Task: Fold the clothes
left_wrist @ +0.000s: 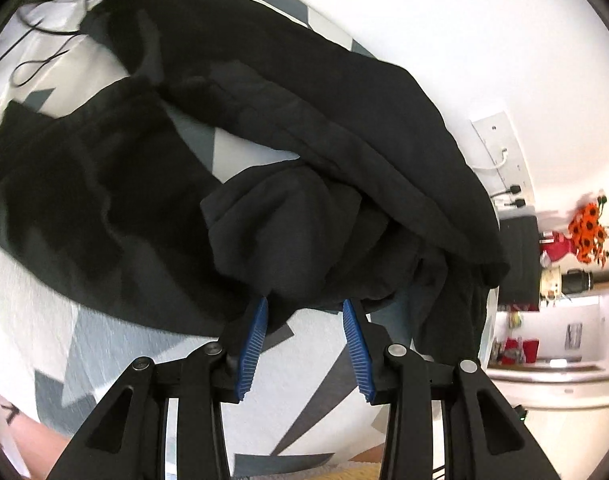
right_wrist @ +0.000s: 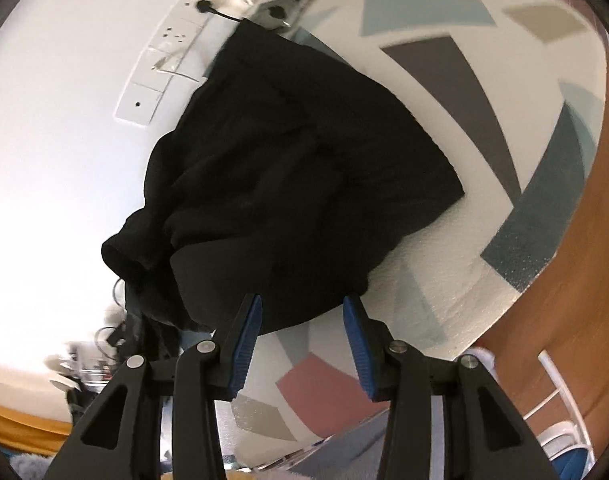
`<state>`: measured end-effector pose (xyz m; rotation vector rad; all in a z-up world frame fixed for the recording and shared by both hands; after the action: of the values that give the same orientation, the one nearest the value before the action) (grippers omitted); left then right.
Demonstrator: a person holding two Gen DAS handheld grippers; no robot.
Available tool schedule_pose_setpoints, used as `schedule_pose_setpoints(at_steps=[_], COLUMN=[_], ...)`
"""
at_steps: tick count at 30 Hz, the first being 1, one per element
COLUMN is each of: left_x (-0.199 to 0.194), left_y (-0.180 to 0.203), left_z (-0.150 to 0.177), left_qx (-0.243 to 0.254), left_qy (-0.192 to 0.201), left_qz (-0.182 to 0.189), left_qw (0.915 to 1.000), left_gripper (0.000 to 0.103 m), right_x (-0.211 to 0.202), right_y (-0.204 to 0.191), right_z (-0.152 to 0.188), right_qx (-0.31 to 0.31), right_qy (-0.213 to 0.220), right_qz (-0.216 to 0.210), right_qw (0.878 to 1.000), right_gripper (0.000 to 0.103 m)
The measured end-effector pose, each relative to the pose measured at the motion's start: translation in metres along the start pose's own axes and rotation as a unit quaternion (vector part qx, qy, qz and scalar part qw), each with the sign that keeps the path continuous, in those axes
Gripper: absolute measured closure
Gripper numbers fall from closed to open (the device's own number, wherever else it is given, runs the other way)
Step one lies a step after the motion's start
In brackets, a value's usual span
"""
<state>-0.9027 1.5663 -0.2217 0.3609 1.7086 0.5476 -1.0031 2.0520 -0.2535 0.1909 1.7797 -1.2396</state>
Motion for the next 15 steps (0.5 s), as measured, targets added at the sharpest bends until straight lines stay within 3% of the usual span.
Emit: schedule_pose_setpoints(at_steps=[5,8,10,12,15], left_x=[-0.001,0.005,0.012,0.015,0.021], left_y=[-0.003,-0.004,-0.005,-0.007,-0.012], left_z=[0.015,0.026,0.034,0.040,0.047], left_qx=[-0.044,-0.073,-0.087,-0.102,-0.122], left_qy=[0.009,0.006,0.008,0.010,0.013], left_qz=[0.005,0.008,0.003,0.003,0.007], left_qw=[0.9990,0.9973,0.9962,0.9947,0.9924], left_gripper=[0.065,0.065,0.065,0.065,0.065], right_x=[0.016,0.010,-0.006,-0.040,-0.080], right_y=[0.010,-0.007,-0.016,-0.020,-0.011], right_z=[-0.019,-0.043,-0.064,-0.097,-0.128], right_qx=[0.048,0.005,-0.013,-0.024,-0.016], right_qy=[-0.026,-0.004,0.028,0.090,0.158], right_qz=[-0.041,-0.045,-0.055,-0.058,-0.039], right_qw=[0.998,0.999,0.998,0.994,0.987], right_gripper=[0.058,0.090,0.092,0.094,0.094])
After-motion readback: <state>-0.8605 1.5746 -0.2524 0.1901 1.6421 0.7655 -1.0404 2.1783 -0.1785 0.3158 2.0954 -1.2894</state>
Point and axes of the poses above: each gripper's, at about its wrist camera, not at the fingertips, and x roughly the way its jaws point, y to its right, z to its underside, the point moved 6 cm from there along x, roughly the way its jaws point, and after that the axes turned 2 degrees about x, right-handed, at the moved point
